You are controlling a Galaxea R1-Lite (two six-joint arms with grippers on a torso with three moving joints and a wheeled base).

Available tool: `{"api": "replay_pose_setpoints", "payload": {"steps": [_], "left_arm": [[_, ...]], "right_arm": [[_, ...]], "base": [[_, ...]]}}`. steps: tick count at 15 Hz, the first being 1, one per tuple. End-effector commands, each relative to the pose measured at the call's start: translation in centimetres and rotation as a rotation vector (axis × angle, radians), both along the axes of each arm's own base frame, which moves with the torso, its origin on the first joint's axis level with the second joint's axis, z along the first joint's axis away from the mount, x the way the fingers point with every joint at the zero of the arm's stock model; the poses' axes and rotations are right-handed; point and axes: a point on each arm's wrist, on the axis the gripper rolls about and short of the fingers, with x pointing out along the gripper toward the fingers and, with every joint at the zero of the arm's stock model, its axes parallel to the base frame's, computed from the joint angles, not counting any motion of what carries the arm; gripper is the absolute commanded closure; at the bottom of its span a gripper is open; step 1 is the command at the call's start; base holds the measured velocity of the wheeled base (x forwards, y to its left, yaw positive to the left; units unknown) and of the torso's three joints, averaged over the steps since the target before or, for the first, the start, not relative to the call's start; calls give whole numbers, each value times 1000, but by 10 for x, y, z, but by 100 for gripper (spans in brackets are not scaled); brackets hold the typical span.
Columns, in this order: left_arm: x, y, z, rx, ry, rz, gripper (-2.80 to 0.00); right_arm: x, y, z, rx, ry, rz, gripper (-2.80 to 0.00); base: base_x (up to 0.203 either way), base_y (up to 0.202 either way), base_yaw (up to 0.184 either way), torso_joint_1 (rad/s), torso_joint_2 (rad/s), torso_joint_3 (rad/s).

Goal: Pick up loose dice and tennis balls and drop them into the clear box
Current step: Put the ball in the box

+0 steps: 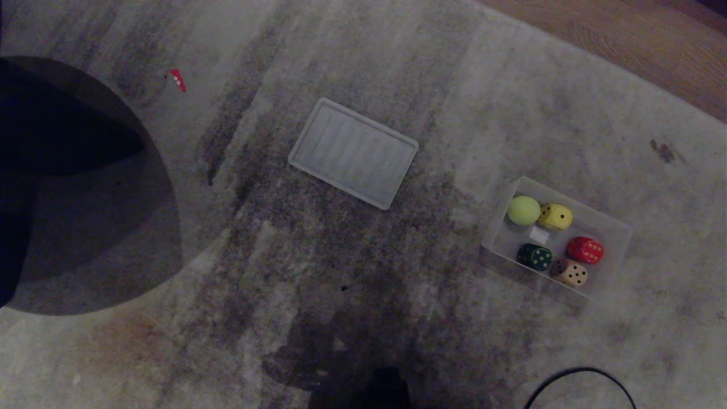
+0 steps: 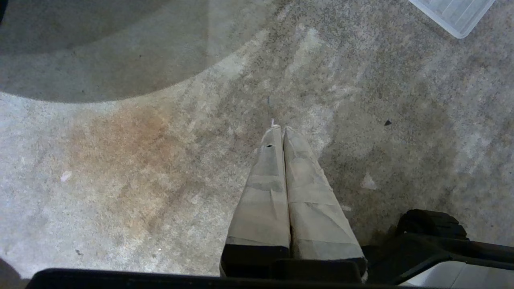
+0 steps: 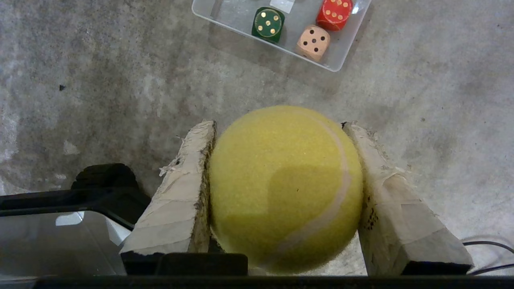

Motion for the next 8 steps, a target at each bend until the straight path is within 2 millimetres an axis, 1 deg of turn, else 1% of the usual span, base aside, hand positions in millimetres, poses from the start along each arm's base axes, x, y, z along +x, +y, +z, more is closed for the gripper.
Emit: {"api": "replay_pose_setpoints", "payload": {"steps": [1, 4, 8], "left_arm": [[0, 0, 0, -1, 4, 0, 0], [0, 0, 0, -1, 2, 1, 0], [0, 0, 0, -4, 2, 2, 0]], "right_arm": [[0, 0, 0, 1, 1, 0, 0], [0, 0, 0, -1, -1, 1, 0], [0, 0, 0, -1, 0, 1, 0]], "base": [[0, 0, 0, 0, 0, 0], [0, 0, 0, 0, 0, 0], [2, 5, -111, 2, -1, 2]]}}
